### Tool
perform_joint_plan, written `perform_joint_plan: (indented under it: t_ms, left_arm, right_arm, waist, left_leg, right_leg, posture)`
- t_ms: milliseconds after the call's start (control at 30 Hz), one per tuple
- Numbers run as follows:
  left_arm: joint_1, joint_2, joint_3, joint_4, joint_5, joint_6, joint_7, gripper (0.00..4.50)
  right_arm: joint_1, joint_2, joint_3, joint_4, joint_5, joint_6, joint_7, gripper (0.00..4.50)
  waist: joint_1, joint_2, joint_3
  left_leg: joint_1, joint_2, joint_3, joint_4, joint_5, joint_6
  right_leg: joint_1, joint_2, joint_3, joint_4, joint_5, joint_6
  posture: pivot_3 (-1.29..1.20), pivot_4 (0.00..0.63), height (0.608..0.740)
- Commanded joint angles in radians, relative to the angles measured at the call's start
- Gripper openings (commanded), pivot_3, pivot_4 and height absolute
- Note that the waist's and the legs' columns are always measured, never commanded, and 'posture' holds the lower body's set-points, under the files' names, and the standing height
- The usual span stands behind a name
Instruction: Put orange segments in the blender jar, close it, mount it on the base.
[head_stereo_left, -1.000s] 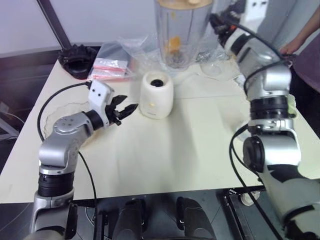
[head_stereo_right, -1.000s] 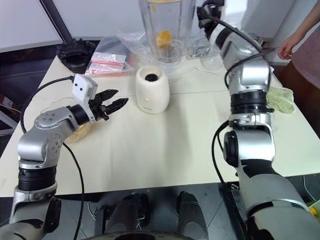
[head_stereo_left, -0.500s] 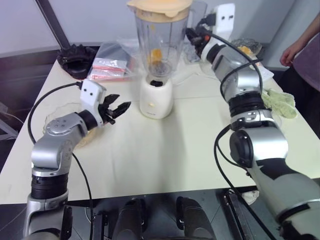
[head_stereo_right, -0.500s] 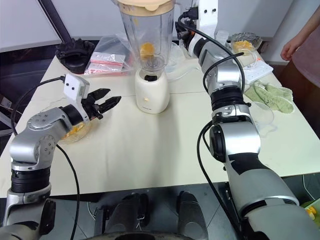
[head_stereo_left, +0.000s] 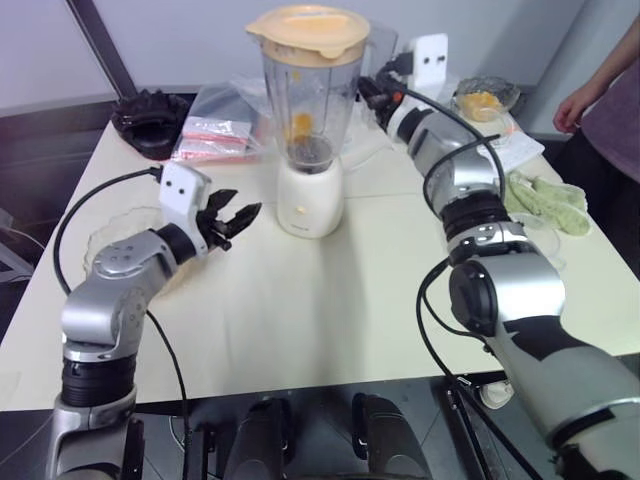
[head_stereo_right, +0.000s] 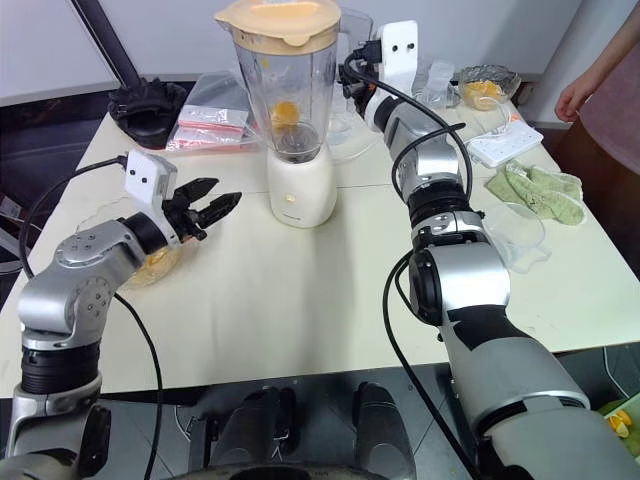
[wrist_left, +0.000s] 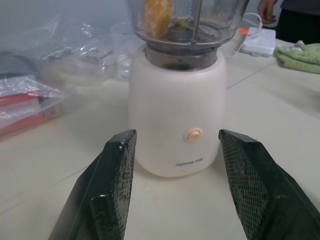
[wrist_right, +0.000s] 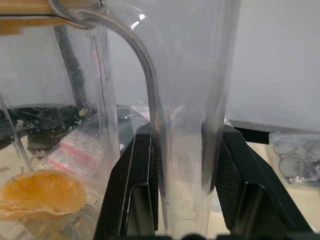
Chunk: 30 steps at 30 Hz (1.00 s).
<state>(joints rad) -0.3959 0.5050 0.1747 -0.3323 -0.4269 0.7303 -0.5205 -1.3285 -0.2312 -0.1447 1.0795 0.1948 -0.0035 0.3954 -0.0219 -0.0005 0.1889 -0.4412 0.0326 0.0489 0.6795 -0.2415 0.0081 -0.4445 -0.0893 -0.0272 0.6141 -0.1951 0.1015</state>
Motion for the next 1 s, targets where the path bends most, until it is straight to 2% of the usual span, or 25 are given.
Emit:
perform_joint_plan:
  t_ms: [33, 500, 1000]
  left_arm:
    - [0.005, 0.005, 0.024, -0.058, -0.021, -0.004, 0.016, 2.70]
    - [0.012, -0.002, 0.004, -0.069, -0.033, -0.017, 0.037, 2.70]
    - [0.011, -0.015, -0.004, -0.071, -0.032, -0.018, 0.050, 2.70]
  right_arm:
    - [-0.036, -0.007, -0.001, 0.028, -0.028, -0.056, -0.009, 1.04]
    - [-0.057, -0.011, 0.015, 0.132, -0.075, -0.112, -0.006, 1.04]
    - [-0.052, 0.014, -0.032, 0.166, -0.070, -0.242, -0.031, 1.04]
  waist:
    - [0.000, 0.000, 0.000]
    - [0.000, 0.000, 0.000]
    - [0.002, 0.000, 0.000]
  left_leg:
    - [0.000, 0.000, 0.000, 0.000, 0.000, 0.000]
    - [0.002, 0.000, 0.000, 0.000, 0.003, -0.006]
    - [0.001, 0.000, -0.001, 0.000, 0.004, -0.006]
  right_leg:
    - [0.000, 0.000, 0.000, 0.000, 0.000, 0.000]
    - [0.001, 0.000, 0.000, 0.000, -0.001, -0.004]
    - [0.001, 0.000, 0.000, 0.000, -0.001, -0.004]
  posture:
    - [0.00, 0.150, 0.740]
    - [0.00, 0.150, 0.740]
    - [0.00, 0.150, 0.740]
